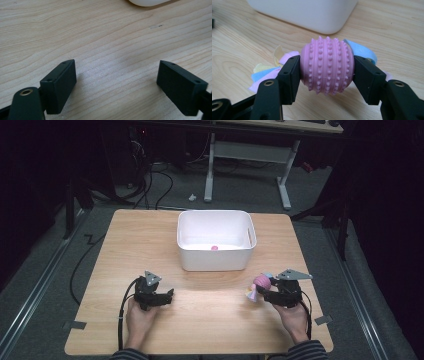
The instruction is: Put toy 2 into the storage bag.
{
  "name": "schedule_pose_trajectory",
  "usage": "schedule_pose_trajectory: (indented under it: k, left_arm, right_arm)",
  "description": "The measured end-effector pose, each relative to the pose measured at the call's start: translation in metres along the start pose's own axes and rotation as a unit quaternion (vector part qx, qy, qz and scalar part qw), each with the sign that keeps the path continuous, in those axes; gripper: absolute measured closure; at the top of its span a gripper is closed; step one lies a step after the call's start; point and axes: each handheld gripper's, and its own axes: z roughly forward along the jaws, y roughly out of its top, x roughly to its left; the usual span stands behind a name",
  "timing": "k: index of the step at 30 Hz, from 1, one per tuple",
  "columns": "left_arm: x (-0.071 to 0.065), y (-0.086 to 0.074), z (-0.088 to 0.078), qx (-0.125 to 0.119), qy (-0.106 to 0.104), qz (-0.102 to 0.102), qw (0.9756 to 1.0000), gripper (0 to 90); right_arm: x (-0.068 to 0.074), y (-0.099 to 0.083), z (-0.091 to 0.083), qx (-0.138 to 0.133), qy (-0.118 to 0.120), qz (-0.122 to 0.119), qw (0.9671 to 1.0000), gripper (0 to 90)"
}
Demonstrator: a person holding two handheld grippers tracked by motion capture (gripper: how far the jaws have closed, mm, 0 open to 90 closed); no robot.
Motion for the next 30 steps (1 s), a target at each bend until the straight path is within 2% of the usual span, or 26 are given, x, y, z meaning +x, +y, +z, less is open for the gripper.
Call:
schedule_pose_trajectory:
  k: [4, 9, 12, 16, 20, 26, 30]
  left_arm:
    - [0.000, 0.001, 0.001, 0.000, -0.002, 0.001, 1.0000, 16.8]
    - [0.000, 0.001, 0.001, 0.000, 0.001, 0.001, 1.0000, 16.9]
    - [0.000, 0.000, 0.000, 0.000, 0.001, 0.001, 1.0000, 16.9]
    - [0.000, 0.000, 0.000, -0.001, 0.000, -0.001, 1.0000, 17.4]
    - [0.000, 0.000, 0.000, -0.001, 0.000, -0.002, 1.0000, 17.6]
    - [0.000, 0.000, 0.000, -0.001, 0.000, -0.002, 1.0000, 17.6]
    - [0.000, 0.000, 0.000, -0.001, 0.000, -0.002, 1.0000, 17.6]
  right_arm:
    - [-0.003, 0.003, -0.010, -0.009, 0.008, -0.001, 0.9999, 41.7]
    - [-0.008, 0.009, -0.017, -0.006, 0.014, -0.002, 0.9999, 41.7]
    - [-0.007, 0.012, -0.026, -0.018, 0.020, -0.006, 0.9996, 41.6]
    - [-0.009, 0.022, -0.036, -0.015, 0.023, -0.003, 0.9996, 41.5]
    - [-0.008, 0.033, -0.048, -0.027, 0.024, -0.017, 0.9992, 41.5]
    - [-0.006, 0.047, -0.050, -0.018, 0.030, -0.029, 0.9990, 41.5]
    - [-0.001, 0.061, -0.057, -0.031, 0.034, -0.041, 0.9981, 41.4]
